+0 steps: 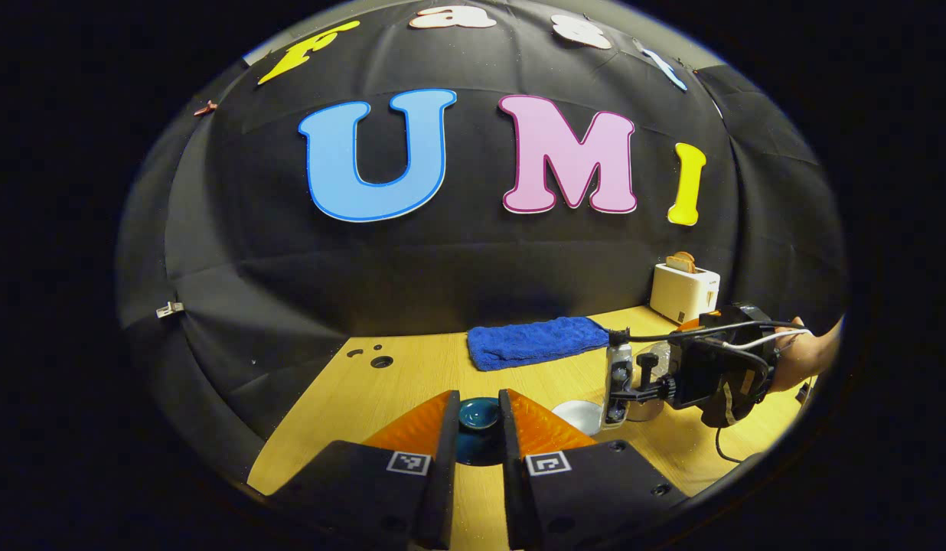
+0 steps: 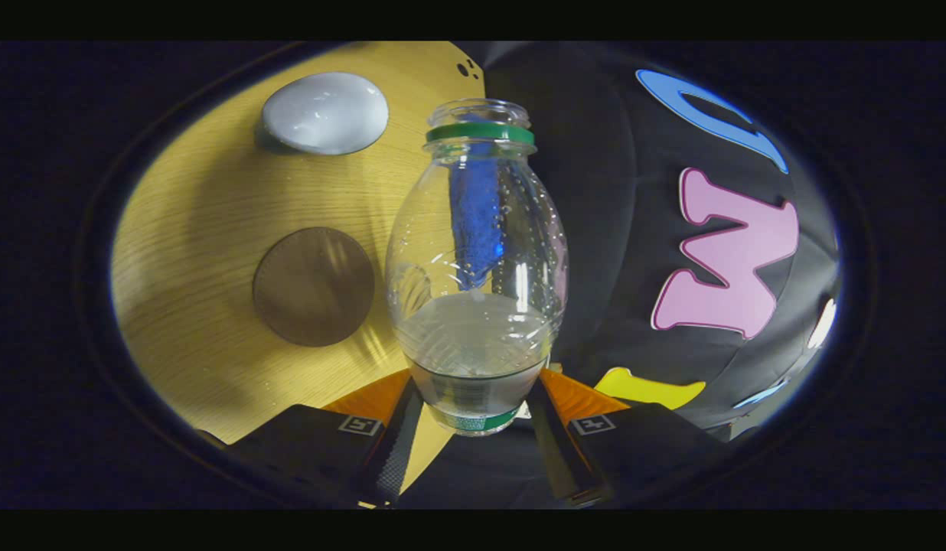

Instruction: Open the teacup lid with one hand, grasp the water bottle and pour water into the teacup with the other hand; after pouring, place the water bottle on the coaster and then close the teacup lid.

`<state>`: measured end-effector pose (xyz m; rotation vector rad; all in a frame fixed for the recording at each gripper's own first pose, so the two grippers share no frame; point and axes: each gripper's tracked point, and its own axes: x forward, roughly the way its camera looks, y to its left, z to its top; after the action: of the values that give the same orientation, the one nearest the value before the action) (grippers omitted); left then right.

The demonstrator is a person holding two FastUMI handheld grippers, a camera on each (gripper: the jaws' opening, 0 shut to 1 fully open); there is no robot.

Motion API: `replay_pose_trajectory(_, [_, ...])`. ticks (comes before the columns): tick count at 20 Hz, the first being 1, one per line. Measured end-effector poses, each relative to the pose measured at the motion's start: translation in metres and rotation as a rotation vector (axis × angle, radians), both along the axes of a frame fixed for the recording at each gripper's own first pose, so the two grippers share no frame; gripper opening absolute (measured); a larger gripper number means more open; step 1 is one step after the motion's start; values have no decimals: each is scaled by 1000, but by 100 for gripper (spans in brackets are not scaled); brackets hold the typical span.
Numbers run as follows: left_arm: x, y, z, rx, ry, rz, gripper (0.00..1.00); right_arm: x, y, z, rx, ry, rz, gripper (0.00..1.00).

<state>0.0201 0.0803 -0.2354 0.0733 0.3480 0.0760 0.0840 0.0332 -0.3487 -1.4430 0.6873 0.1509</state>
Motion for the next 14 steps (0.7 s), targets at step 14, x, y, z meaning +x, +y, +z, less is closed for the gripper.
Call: replay_pose_trajectory(14, [-2,4,-3,-13,1,9,31,15,9,3,-147,-7,125,74])
